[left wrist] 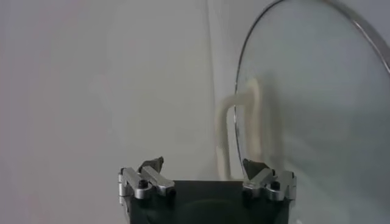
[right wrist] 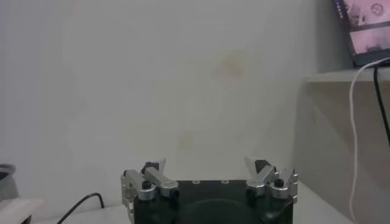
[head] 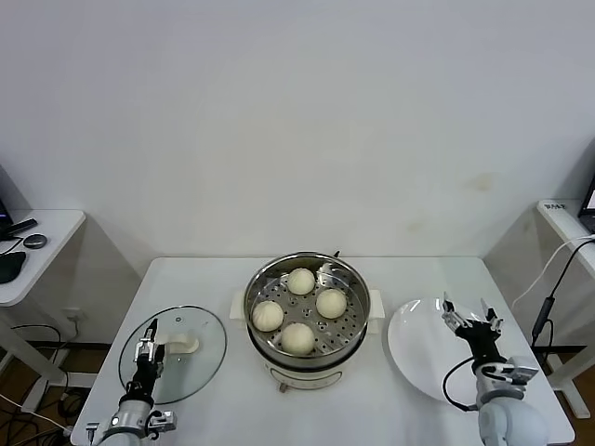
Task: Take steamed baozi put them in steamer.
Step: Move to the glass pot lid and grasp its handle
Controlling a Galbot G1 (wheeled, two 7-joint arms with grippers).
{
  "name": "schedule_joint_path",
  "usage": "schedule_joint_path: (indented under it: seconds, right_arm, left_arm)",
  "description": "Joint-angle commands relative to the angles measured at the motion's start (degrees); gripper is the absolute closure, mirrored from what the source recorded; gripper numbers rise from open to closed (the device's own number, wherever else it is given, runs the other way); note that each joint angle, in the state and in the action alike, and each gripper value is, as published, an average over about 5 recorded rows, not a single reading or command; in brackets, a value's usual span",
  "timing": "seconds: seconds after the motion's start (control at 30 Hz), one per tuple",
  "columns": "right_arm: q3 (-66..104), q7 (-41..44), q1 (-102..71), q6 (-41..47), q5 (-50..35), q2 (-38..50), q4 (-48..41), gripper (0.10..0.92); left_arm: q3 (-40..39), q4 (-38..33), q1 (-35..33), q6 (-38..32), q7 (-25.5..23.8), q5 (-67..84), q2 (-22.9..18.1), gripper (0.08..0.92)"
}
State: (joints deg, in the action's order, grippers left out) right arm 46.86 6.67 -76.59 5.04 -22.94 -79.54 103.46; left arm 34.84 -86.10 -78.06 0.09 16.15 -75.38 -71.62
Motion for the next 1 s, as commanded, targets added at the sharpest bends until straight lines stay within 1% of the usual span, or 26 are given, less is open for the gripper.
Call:
schedule_joint_path:
  seconds: [0.03, 0.6, 0.8, 0.87, 0.93, 1.0]
  right_arm:
    - [0.1, 0.1, -0.2, -0.2, 0.2, -0.1, -0.3, 0.203]
    - [0.1, 0.1, 0.0, -0.3, 0.7, -0.5, -1.1, 0.203]
    - [0.3, 0.2, 0.2, -0.5, 0.8, -0.6, -1.6, 0.203]
    - [0.3, 0.2, 0.3, -0.4, 0.8, -0.6, -1.8, 0.203]
    - [0.2, 0.2, 0.5, -0.4, 0.9, -0.6, -2.0, 0.203]
    - [0.2, 0.2, 0.6, -0.4, 1.0, -0.6, -2.1, 0.203]
  left_arm:
    - [-0.3, 2.4, 3.8, 0.9, -0.2, -0.3, -0.2, 0.177]
    - [-1.3, 8.1, 7.7, 1.4, -0.3, 0.1, 0.6, 0.177]
    - [-1.4, 7.0, 7.2, 2.6, -3.3, 2.4, 0.5, 0.179]
    - [-1.6, 6.1, 6.8, 3.3, -4.5, 4.0, 0.5, 0.203]
    - [-1.8, 5.2, 6.5, 3.7, -5.4, 5.7, 0.7, 0.251]
    - [-1.9, 4.8, 6.6, 3.9, -5.7, 6.6, 0.8, 0.318]
